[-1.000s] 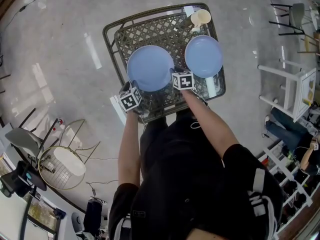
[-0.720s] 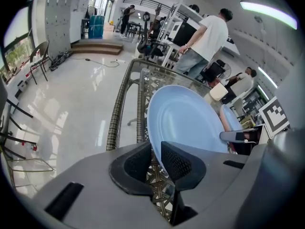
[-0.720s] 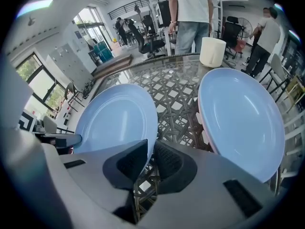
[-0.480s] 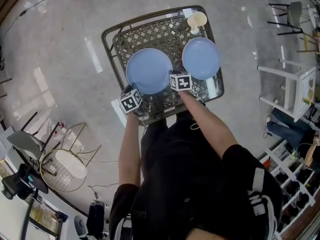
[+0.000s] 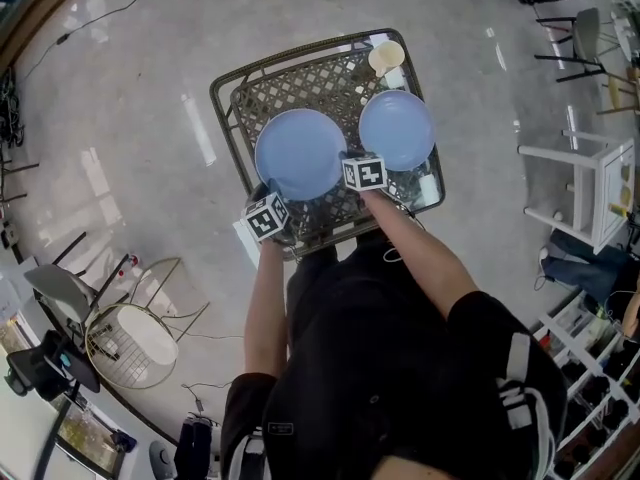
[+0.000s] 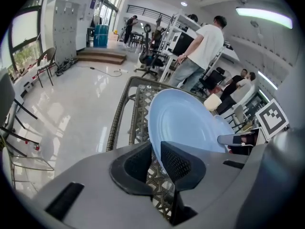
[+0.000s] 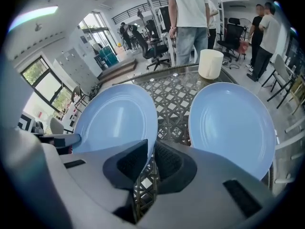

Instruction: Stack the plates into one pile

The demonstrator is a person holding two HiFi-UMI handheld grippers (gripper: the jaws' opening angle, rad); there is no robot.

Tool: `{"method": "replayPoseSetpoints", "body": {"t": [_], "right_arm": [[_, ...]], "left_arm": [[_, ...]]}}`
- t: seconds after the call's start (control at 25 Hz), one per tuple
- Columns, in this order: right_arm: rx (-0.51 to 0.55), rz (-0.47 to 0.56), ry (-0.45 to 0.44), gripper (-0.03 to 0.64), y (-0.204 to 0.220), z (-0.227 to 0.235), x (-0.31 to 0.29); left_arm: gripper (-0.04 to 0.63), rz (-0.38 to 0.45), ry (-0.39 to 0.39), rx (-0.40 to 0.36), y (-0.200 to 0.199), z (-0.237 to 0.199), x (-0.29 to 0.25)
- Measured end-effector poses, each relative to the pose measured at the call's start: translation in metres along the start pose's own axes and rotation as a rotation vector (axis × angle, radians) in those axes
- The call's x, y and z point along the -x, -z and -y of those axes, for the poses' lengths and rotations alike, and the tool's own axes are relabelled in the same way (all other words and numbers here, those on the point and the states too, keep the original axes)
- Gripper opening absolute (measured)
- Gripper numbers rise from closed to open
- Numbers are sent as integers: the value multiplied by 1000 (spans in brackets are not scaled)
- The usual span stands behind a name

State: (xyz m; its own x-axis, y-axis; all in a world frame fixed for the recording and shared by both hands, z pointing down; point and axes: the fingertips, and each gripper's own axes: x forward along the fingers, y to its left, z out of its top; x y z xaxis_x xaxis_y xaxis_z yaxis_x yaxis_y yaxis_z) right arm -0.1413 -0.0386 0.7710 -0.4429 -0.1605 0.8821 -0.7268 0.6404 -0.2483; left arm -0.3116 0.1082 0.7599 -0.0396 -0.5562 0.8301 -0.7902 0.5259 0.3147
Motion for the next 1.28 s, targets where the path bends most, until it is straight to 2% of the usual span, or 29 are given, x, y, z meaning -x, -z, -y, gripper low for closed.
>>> {"method": "replayPoseSetpoints", "body": {"t": [0.28,0.56,1.28], "right_arm": [[-19,42,-27,43,-8,14,33],[-39,94,-36,43,-20,50,64],[-218,149,14,38,-3,180,110]], "left_arm": [[69,43,3,-3,-10,32,23],[67,79,24,-30,-21,78,27],[67,27,110,-165,-19,208,-19]]}}
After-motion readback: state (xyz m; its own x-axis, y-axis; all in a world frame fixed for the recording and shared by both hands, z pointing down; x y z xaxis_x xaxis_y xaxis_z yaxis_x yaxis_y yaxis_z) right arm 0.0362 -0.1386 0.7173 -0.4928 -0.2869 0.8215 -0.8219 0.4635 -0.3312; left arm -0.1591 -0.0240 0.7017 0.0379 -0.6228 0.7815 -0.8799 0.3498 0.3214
